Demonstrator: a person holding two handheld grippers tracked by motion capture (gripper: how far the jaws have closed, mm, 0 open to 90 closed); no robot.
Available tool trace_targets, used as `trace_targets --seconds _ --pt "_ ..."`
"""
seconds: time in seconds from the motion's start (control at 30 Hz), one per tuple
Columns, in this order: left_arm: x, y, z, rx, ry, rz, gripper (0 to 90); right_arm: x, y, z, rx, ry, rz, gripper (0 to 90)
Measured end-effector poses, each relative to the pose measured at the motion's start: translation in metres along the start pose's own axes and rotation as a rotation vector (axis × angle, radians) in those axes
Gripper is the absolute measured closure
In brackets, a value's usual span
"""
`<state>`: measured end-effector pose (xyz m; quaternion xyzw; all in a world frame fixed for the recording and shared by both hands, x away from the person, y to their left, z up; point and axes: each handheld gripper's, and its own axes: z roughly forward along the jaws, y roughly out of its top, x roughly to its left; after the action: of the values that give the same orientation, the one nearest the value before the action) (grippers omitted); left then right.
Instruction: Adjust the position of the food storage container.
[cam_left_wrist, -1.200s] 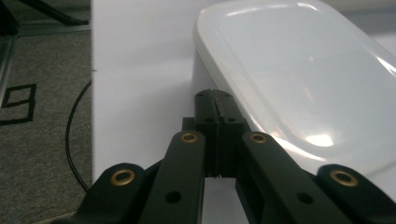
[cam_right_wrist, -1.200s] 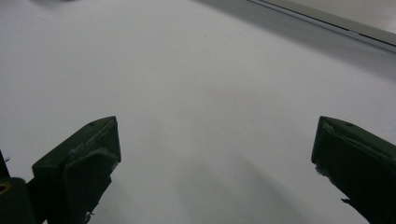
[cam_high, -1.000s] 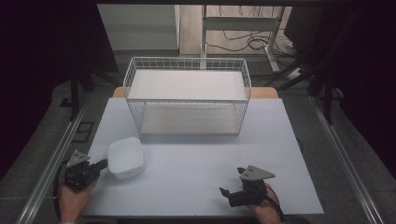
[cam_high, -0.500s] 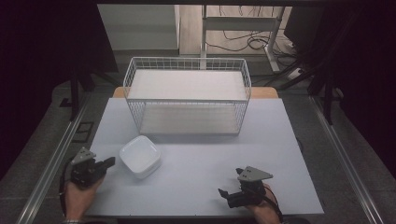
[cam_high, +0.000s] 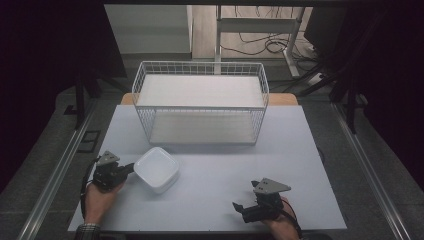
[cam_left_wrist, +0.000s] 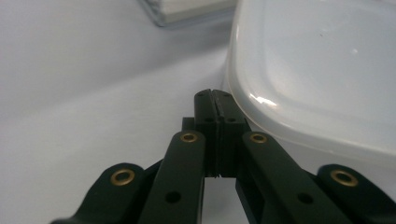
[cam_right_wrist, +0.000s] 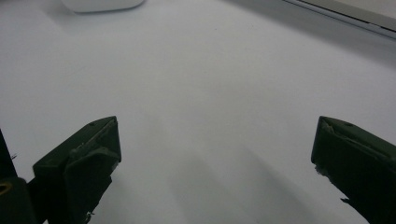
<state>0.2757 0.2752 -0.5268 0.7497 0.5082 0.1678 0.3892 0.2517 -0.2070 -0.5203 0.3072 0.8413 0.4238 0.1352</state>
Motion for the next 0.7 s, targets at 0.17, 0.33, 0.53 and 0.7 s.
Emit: trace_targets --seconds 0.17,0.33,0.53,0.7 --pt "-0.022 0.002 0.003 0.019 -0.029 0.048 90.0 0.0 0.0 0.0 0.001 0.001 -0.001 1.4" --pt "-0.041 0.006 0.009 0.027 -0.076 0.09 90.0 0.0 0.0 0.0 0.003 -0.001 -0.001 1.4" --pt "-0.064 0.01 0.016 0.041 -0.12 0.136 89.9 -0.001 0.0 0.0 0.01 0.004 0.006 1.7" --pt "-0.076 0.013 0.019 0.036 -0.147 0.155 89.8 -0.001 0.0 0.0 0.013 0.006 0.008 1.8"
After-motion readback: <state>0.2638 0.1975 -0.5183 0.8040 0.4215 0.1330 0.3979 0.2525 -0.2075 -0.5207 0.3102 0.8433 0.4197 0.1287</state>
